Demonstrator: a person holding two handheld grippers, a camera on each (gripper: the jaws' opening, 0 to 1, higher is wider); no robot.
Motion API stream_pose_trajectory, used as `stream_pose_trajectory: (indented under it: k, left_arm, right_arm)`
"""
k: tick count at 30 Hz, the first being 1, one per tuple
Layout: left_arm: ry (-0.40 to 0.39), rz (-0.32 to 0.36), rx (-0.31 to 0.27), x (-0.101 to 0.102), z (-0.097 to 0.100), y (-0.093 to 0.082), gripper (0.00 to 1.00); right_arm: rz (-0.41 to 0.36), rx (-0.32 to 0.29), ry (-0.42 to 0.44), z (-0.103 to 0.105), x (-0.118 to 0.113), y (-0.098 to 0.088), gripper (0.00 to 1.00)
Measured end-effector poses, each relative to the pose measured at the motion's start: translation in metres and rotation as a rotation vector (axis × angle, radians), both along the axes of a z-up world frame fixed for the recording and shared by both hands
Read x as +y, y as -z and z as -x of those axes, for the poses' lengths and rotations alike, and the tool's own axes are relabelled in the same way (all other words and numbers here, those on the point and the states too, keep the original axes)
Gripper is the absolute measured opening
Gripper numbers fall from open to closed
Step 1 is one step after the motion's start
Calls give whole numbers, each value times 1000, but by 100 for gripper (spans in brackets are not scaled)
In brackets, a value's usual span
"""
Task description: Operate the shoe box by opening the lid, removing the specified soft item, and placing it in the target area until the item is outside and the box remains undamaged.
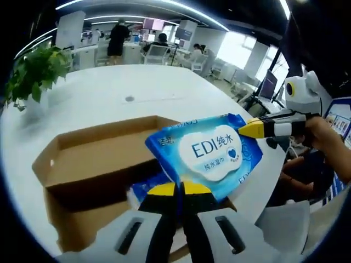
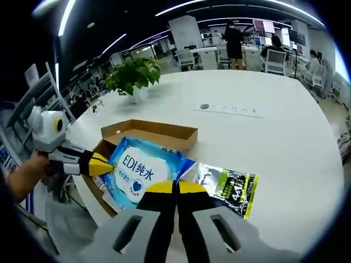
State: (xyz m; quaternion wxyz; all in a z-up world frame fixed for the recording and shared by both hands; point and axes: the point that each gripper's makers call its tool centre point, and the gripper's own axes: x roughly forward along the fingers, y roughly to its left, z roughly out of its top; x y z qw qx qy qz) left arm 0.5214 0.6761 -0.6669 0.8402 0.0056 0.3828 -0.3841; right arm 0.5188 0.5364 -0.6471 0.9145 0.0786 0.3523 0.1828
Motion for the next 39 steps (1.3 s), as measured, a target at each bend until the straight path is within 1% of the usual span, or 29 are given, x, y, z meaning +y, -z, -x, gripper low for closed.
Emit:
stream_pose_trajectory:
  k: [5,13,19,30,34,39]
  left_arm:
    - [22,9,-4,-15,-1,-3,0]
    - [61,13,1,-42,0,-3,0]
    - [74,30,17,-57,1,-2,0]
    - [98,39,20,-91,0,0,0]
    - [90,55,36,-101,-2,5,0]
    - [79,65,52,-110,-6,11,0]
  right_arm:
    - [-2,-6,35,3,-17,-3,0]
    - [-10,-2,82,6,-42,-3,0]
    - [-27,5,108,9,-58,-1,0]
    - [-17,18,155,9,-91,4,0]
    - [-25,29,174,6,-104,10,0]
    - [-28,41,185,1,-113,19,0]
